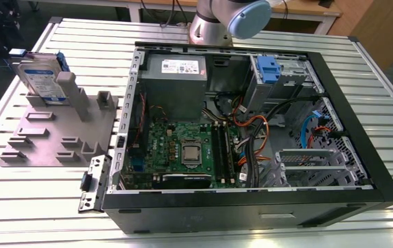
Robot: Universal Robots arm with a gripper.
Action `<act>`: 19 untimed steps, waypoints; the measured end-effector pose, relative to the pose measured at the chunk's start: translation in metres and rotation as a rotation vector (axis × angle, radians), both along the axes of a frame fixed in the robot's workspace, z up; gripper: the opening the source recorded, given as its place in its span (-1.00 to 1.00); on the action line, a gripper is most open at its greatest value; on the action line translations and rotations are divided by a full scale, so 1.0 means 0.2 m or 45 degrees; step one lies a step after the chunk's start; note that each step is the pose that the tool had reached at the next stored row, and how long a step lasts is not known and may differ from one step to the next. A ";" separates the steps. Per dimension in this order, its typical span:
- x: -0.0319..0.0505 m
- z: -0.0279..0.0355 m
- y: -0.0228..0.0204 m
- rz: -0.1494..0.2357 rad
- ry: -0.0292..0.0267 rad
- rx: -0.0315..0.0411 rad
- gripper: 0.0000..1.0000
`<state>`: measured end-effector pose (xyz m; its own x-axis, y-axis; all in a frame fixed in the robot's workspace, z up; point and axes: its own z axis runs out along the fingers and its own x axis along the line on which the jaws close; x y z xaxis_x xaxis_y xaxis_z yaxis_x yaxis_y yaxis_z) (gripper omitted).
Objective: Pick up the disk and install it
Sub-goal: 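Pick up the disk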
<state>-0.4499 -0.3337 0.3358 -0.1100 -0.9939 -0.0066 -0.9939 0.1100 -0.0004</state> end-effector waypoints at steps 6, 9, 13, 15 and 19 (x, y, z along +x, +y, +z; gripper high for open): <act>-0.009 -0.046 0.004 0.008 -0.0017 0.0005 0.18; -0.011 -0.068 0.005 0.021 -0.0050 0.0007 0.18; -0.019 -0.087 0.005 0.024 -0.0067 0.0009 0.18; -0.022 -0.097 0.005 0.025 -0.0069 0.0010 0.18; -0.022 -0.119 0.006 0.028 -0.0069 0.0010 0.18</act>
<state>-0.4543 -0.3325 0.3120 -0.0878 -0.9961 -0.0079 -0.9961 0.0879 -0.0057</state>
